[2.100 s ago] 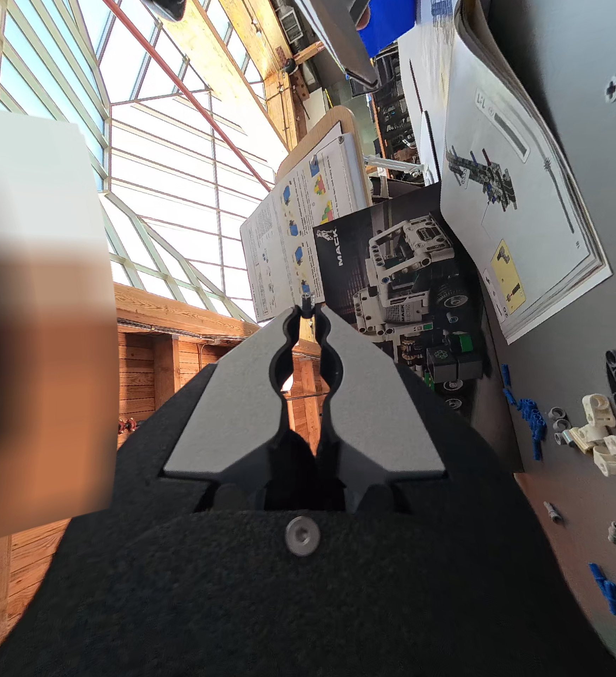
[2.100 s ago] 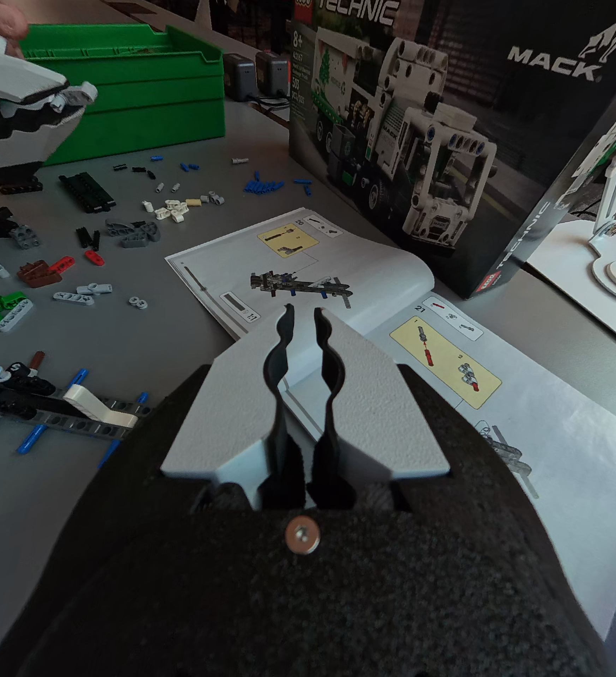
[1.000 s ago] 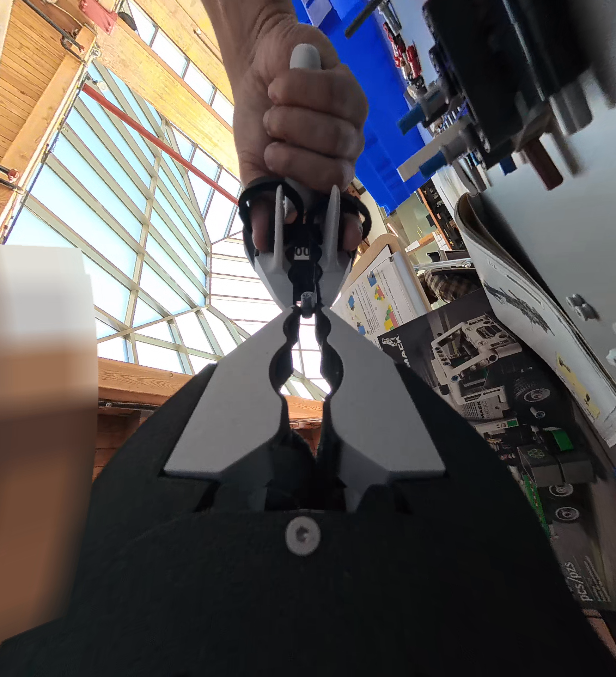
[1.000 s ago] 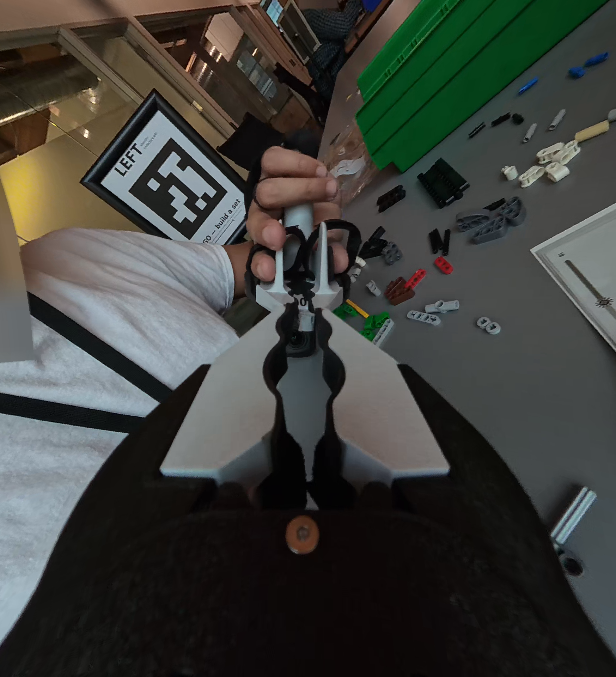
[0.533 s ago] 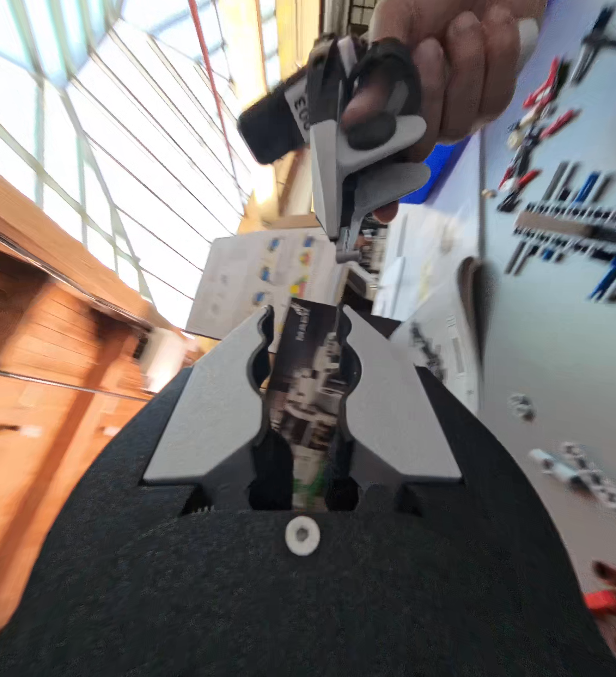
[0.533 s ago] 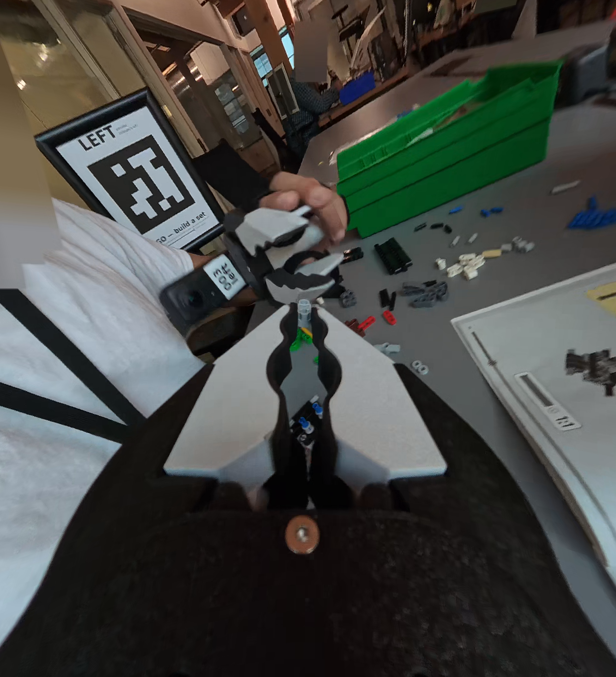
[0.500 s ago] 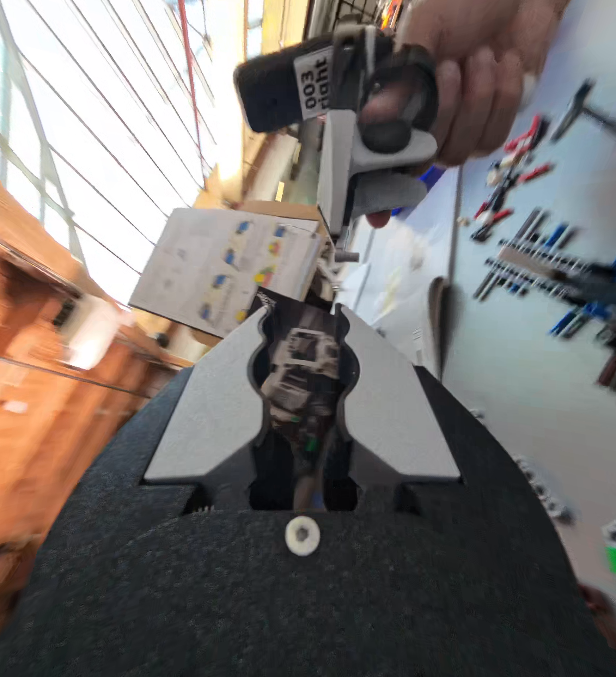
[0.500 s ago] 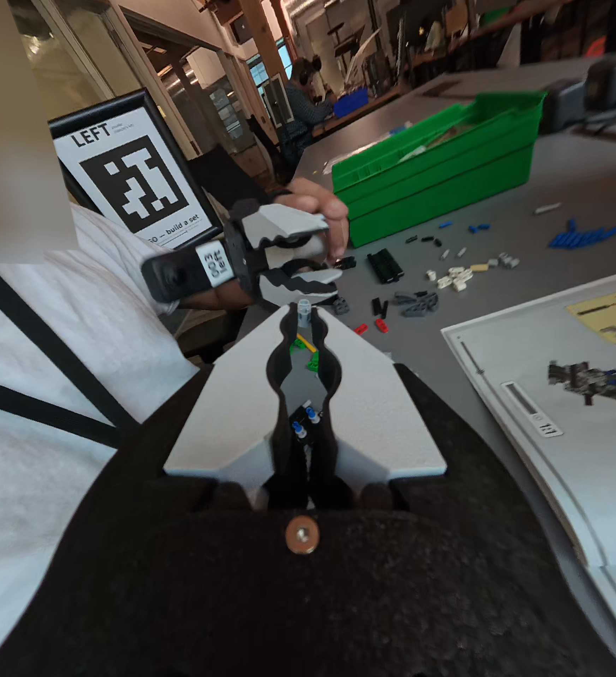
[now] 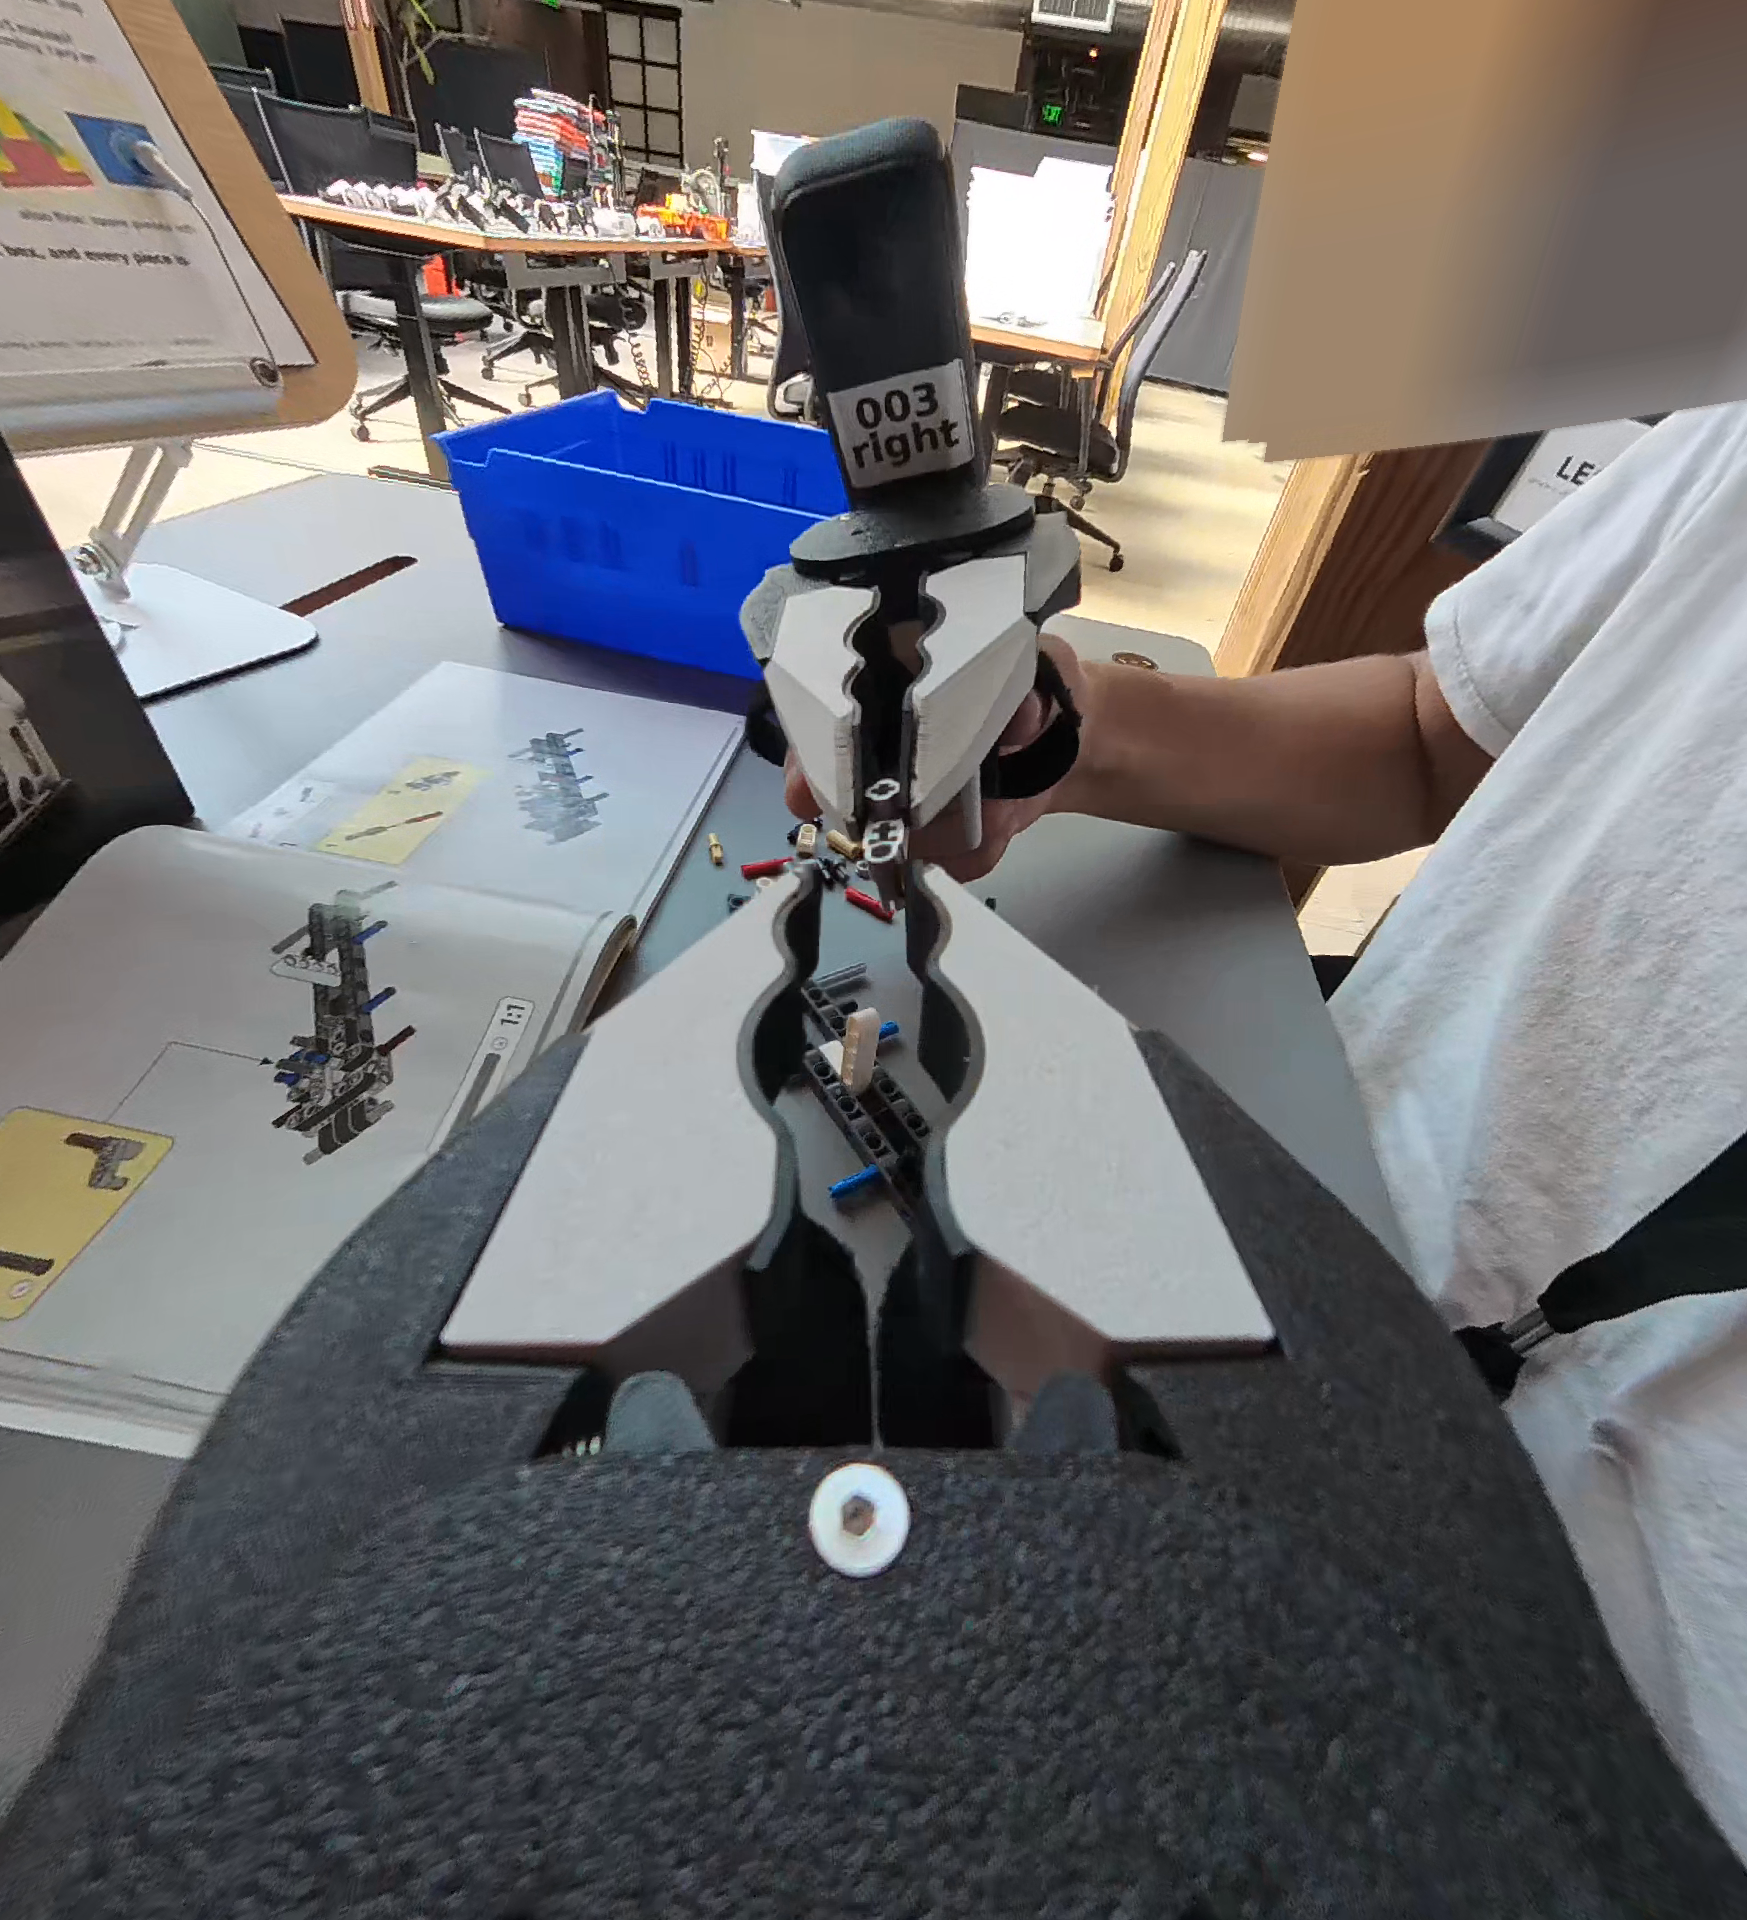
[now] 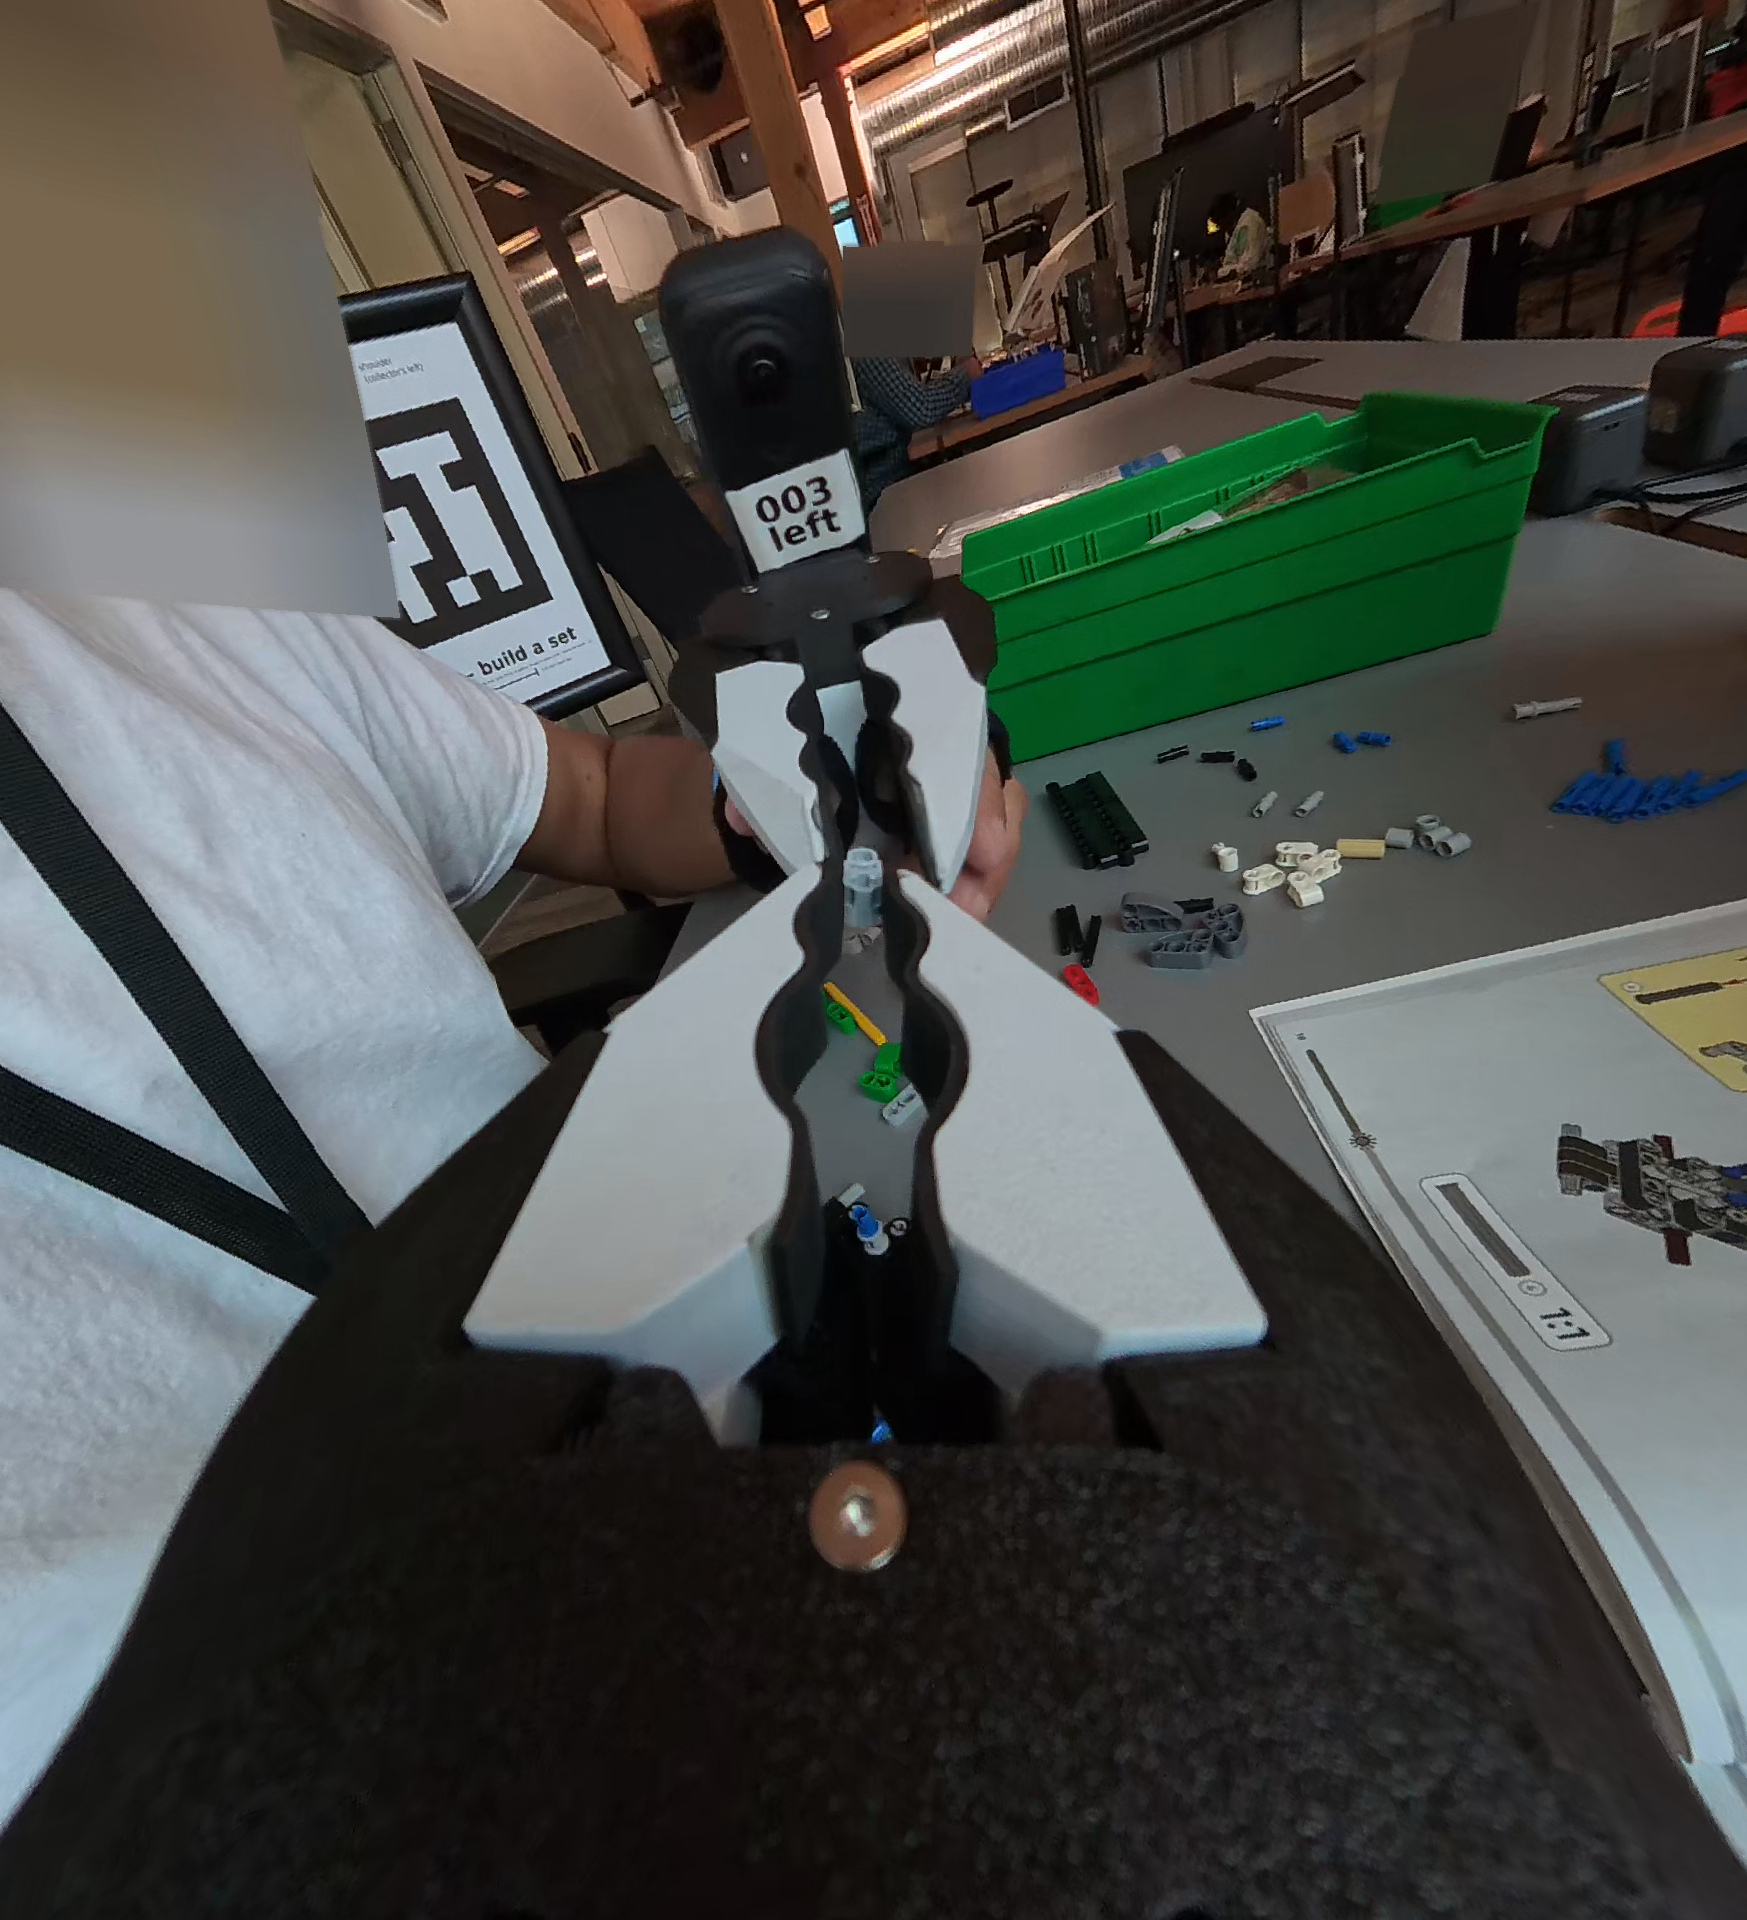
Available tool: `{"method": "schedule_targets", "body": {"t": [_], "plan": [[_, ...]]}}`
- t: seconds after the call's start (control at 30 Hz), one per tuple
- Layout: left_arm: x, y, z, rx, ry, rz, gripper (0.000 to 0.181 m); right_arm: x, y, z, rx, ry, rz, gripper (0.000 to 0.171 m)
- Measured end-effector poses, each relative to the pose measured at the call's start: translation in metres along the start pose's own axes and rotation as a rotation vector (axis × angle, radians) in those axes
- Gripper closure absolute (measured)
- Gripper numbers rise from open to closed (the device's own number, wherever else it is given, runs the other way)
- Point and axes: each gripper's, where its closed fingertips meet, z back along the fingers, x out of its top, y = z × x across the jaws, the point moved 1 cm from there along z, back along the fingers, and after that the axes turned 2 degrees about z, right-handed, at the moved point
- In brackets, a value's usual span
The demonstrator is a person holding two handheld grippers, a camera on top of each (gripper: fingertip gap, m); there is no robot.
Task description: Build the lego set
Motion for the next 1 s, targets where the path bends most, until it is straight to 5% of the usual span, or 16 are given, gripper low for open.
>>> {"method": "schedule_targets", "body": {"t": [0.57,1.0], "plan": [[-0.004,-0.004,-0.002,-0.069,-0.011,0.055,0.177,-0.004,0.0,0.0,-0.009,0.025,0.026,0.167],[-0.008,0.026,0.006,0.074,0.01,0.025,0.179,0.0,-0.021,0.011,-0.108,0.029,-0.031,0.154]]}}
